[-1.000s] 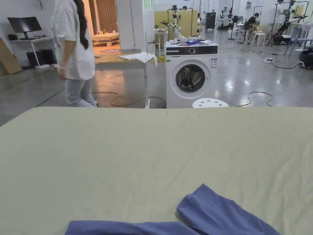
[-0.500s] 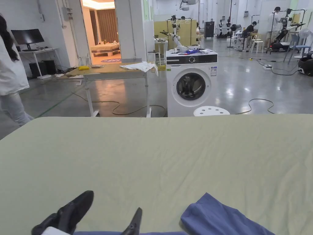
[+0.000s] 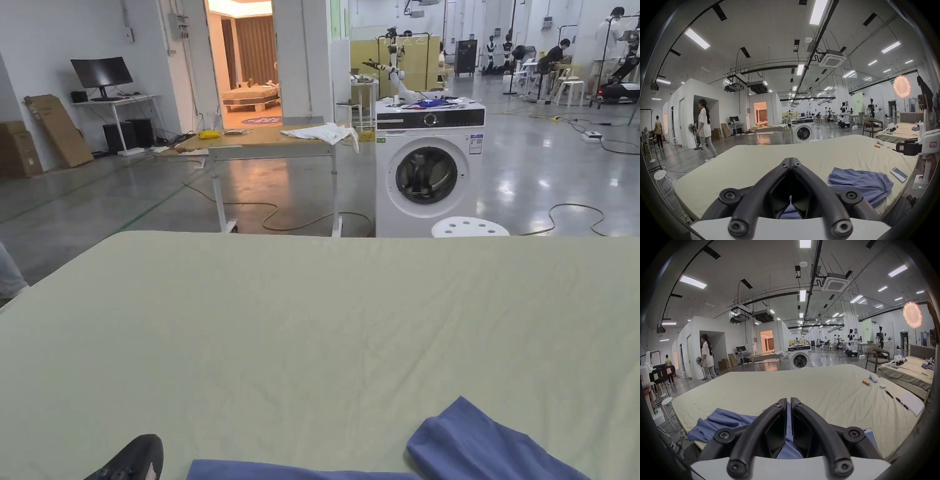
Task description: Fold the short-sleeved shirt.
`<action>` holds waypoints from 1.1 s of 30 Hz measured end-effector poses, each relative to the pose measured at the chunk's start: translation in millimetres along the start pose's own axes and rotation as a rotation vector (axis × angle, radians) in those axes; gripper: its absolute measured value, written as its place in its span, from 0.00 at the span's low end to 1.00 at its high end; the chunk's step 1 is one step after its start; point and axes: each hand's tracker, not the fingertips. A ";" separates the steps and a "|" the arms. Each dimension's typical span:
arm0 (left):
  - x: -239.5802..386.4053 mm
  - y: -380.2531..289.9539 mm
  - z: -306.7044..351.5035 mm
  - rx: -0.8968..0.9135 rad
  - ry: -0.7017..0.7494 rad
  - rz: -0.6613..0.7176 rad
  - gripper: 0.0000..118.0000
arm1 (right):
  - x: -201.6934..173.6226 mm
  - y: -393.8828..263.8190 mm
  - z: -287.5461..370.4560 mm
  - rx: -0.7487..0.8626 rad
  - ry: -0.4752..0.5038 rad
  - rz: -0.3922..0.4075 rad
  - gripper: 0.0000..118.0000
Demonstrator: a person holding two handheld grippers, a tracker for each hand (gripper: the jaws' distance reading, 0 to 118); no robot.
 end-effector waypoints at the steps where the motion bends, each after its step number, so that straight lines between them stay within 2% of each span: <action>1: -0.9 -0.3 -2.5 -0.006 0.002 0.001 0.00 | 0.2 -0.9 -0.8 -0.005 0.002 -0.005 0.03; 5: -17.4 -2.8 -22.7 -0.061 -0.025 0.070 0.00 | 0.1 -6.8 0.1 -0.030 -0.001 0.014 0.03; 9: -52.8 -19.3 -83.3 -0.249 -0.053 0.170 0.03 | 5.3 -13.2 -0.1 -0.067 -0.003 -0.010 0.03; 10: -58.4 -24.8 -103.9 -0.342 -0.047 0.155 0.18 | 6.5 -14.6 0.4 -0.073 -0.005 -0.018 0.03; 12: -71.4 -49.6 -141.4 -0.400 -0.042 0.120 0.49 | 10.4 -18.7 1.5 -0.088 -0.015 -0.044 0.03; 13: -80.7 -60.6 -161.5 -0.426 -0.049 0.157 0.56 | 11.8 -19.3 1.9 -0.097 -0.029 -0.055 0.03; 16: -97.1 -87.1 -222.8 -0.584 -0.006 0.191 0.56 | 19.2 -23.2 3.9 -0.118 -0.075 -0.087 0.03; 18: -107.4 -108.2 -264.8 -0.679 -0.019 0.194 0.56 | 26.1 -25.5 5.5 -0.128 -0.091 -0.122 0.03; 21: -110.1 -136.3 -314.4 -0.870 0.040 0.155 0.53 | 36.3 -30.0 8.0 -0.147 -0.118 -0.145 0.03; 24: -108.2 -151.7 -329.2 -0.894 0.045 0.170 0.27 | 43.7 -33.9 12.0 -0.159 -0.153 -0.142 0.03; 25: -109.1 -154.5 -331.6 -0.917 0.041 0.223 0.22 | 45.0 -34.6 12.4 -0.165 -0.162 -0.142 0.03; 27: -101.8 -157.4 -329.7 -0.895 0.047 0.191 0.16 | 48.2 -37.4 11.4 -0.180 -0.178 -0.146 0.03; 29: -96.3 -155.7 -332.0 -0.907 0.026 0.146 0.03 | 50.0 -39.0 6.8 -0.193 -0.184 -0.155 0.03; 31: -90.9 -152.7 -333.9 -0.921 0.022 0.147 0.01 | 51.4 -37.6 -3.0 -0.207 -0.174 -0.157 0.03; 33: -81.6 -155.5 -339.8 -0.954 0.029 0.076 0.01 | 52.2 -31.0 -21.5 -0.216 -0.141 -0.125 0.03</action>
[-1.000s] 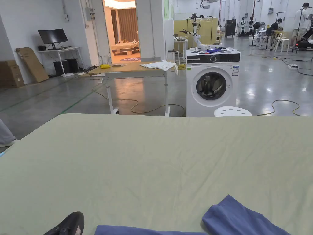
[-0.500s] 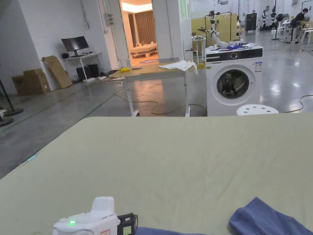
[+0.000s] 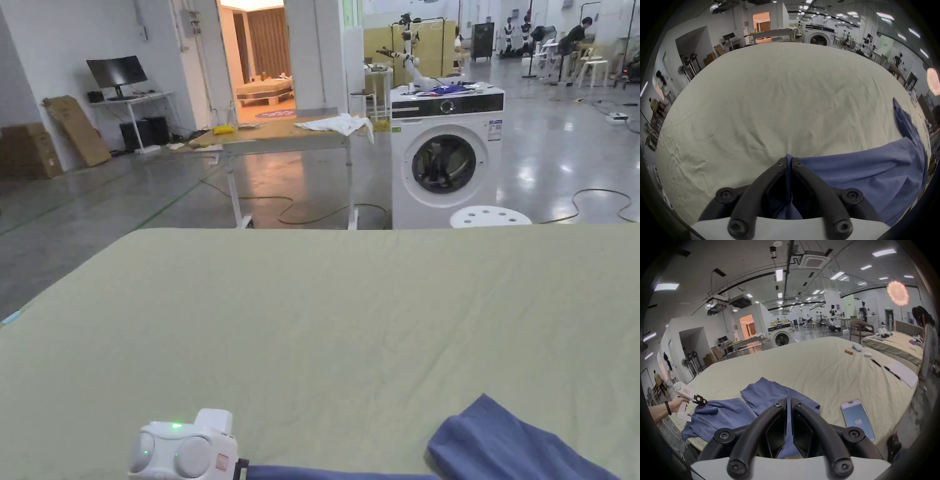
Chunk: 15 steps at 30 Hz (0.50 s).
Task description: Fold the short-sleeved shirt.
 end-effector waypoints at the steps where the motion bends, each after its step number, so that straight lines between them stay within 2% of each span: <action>1: 1.6 1.1 -3.4 -0.026 -0.024 0.004 0.01 | -1.4 7.1 -10.4 -0.008 0.025 0.036 0.03; 3: 4.3 3.8 -6.3 -0.043 -0.017 -0.020 0.01 | -3.5 27.0 -46.3 -0.088 0.074 0.114 0.05; 4: 4.7 4.9 -7.5 -0.050 -0.016 -0.029 0.01 | -4.3 36.0 -69.5 -0.142 0.095 0.147 0.11; 5: 5.1 5.9 -7.6 -0.055 -0.015 -0.034 0.01 | -4.3 42.5 -93.0 -0.205 0.111 0.162 0.24; 7: 5.3 7.9 -9.4 -0.065 -0.012 -0.049 0.01 | -4.5 49.4 -141.6 -0.290 0.131 0.210 0.60; 8: 5.5 9.8 -10.0 -0.073 -0.013 -0.063 0.01 | 0.8 47.2 -168.1 -0.306 0.133 0.240 0.64; 12: 6.5 12.6 -9.1 -0.121 -0.027 -0.062 0.01 | 1.0 38.9 -255.5 -0.478 0.072 0.370 0.64; 15: 5.4 12.9 -11.7 -0.121 -0.024 -0.072 0.01 | 9.5 30.6 -299.8 -0.576 0.047 0.333 0.64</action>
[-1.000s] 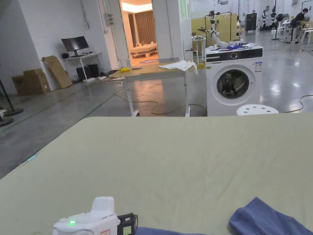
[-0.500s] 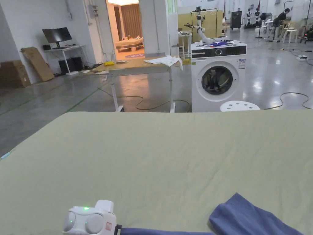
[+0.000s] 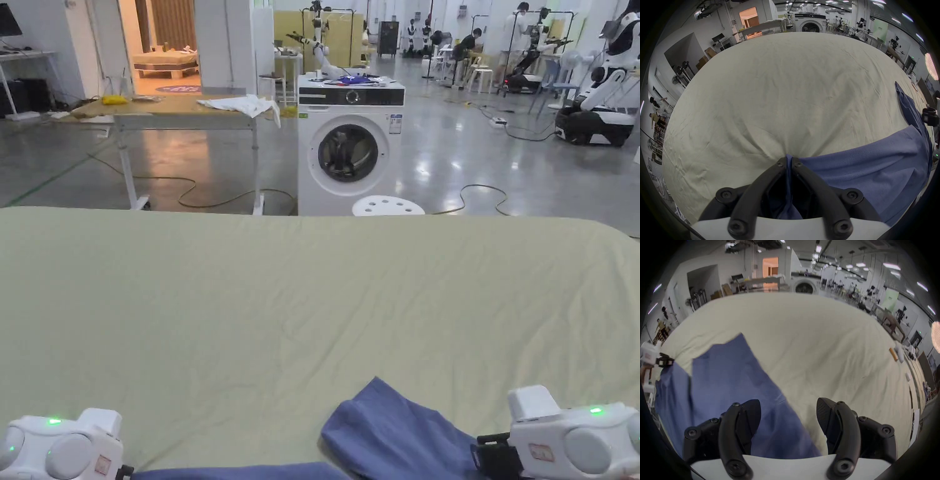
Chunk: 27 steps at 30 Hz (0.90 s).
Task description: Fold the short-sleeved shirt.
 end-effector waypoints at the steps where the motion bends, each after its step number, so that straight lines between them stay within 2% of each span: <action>1: 0.0 -0.4 0.2 0.001 -0.001 0.001 0.01 | 2.2 -0.1 -7.4 -0.043 -0.014 -0.023 0.62; 2: 0.3 -1.0 0.8 0.017 0.018 -0.008 0.01 | 4.0 -1.1 -14.5 -0.086 -0.025 -0.020 0.60; 3: 0.5 -1.3 0.6 0.017 0.015 -0.009 0.01 | 5.1 -3.3 -13.5 -0.062 0.018 -0.016 0.60; 4: 1.0 -1.6 0.5 0.017 0.016 -0.012 0.01 | 4.8 -3.1 -8.0 -0.047 0.004 -0.013 0.52; 5: 1.7 -2.1 0.3 0.019 0.018 -0.014 0.01 | 3.6 -3.7 -1.7 -0.042 0.015 -0.006 0.36; 6: 2.8 -2.5 -0.1 0.022 0.025 -0.019 0.01 | 1.4 -4.2 2.7 -0.037 0.025 0.010 0.15; 7: 3.4 -2.2 -0.7 0.023 0.027 -0.022 0.01 | -1.5 -4.7 4.6 -0.035 0.016 0.031 0.01; 11: -2.1 -2.4 17.1 0.057 0.005 -0.025 0.00 | -8.2 -11.6 19.5 -0.028 0.006 0.057 0.01; 14: -23.1 -19.3 72.2 0.268 -0.095 0.072 0.00 | -7.4 -8.8 63.7 0.122 0.005 0.068 0.01; 18: -52.5 -35.4 168.0 0.517 -0.226 0.173 0.00 | 13.4 9.0 147.0 0.358 0.059 -0.041 0.01; 21: -49.8 -41.2 241.1 0.691 -0.183 0.109 0.00 | 21.9 22.7 211.0 0.546 0.067 -0.127 0.01; 27: -58.5 -18.8 342.4 0.960 -0.136 0.063 0.00 | 24.6 68.9 298.1 0.768 -0.018 -0.090 0.01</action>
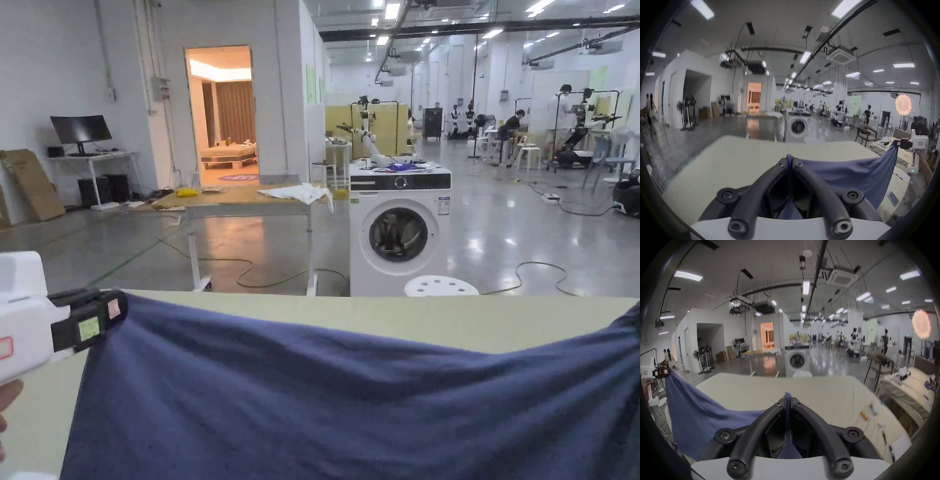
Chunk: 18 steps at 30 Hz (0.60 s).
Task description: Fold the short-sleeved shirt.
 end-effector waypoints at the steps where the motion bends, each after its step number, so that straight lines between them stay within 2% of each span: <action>1: 3.0 12.1 -0.9 0.026 0.023 -0.033 0.00 | -2.4 11.6 1.2 0.024 -0.006 0.007 0.01; 4: 7.5 47.0 -11.0 0.076 0.082 -0.080 0.00 | -12.7 46.9 -3.8 0.089 -0.050 0.010 0.01; 13: 9.4 121.6 -70.9 0.161 0.169 -0.079 0.00 | -23.8 151.9 -61.0 0.200 -0.154 0.074 0.01; 16: 8.1 139.2 -98.6 0.168 0.197 -0.063 0.00 | -27.7 182.4 -84.2 0.219 -0.206 0.147 0.01; 18: 6.5 151.1 -117.9 0.168 0.209 -0.057 0.00 | -29.1 202.0 -99.3 0.220 -0.209 0.128 0.01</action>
